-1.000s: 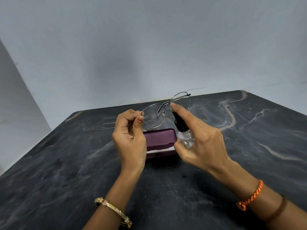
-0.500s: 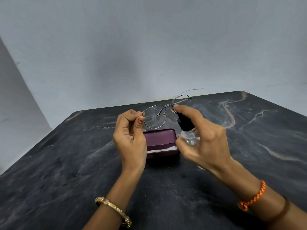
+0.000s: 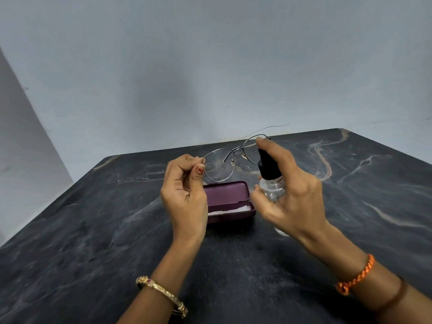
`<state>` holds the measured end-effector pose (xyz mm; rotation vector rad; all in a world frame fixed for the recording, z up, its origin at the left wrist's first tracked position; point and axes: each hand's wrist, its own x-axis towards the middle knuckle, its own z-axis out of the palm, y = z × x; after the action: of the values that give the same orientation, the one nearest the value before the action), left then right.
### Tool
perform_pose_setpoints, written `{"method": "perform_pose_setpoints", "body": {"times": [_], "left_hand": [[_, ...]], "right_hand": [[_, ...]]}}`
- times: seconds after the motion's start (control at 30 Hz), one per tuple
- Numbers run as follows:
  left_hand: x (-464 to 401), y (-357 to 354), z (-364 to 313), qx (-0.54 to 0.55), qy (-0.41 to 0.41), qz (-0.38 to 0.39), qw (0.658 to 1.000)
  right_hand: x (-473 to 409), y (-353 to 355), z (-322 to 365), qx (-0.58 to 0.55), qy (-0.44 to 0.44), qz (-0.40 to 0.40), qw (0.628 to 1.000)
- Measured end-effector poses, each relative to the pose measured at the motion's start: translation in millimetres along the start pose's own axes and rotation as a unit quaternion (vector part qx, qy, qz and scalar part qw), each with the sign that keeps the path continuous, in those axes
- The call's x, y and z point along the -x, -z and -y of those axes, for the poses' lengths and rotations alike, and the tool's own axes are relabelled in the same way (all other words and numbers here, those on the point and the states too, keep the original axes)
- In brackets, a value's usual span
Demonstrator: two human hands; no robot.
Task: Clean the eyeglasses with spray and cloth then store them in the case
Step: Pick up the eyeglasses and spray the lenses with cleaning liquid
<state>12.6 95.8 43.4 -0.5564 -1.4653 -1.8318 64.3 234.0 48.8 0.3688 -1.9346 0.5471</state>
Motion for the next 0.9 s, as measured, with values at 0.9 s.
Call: {"method": "perform_pose_setpoints", "body": {"times": [0.9], "left_hand": [[-3, 3, 4, 0.018, 0.005, -0.024, 1.000]], "right_hand": [[-3, 9, -48, 0.006, -0.196, -0.092, 0.976]]}}
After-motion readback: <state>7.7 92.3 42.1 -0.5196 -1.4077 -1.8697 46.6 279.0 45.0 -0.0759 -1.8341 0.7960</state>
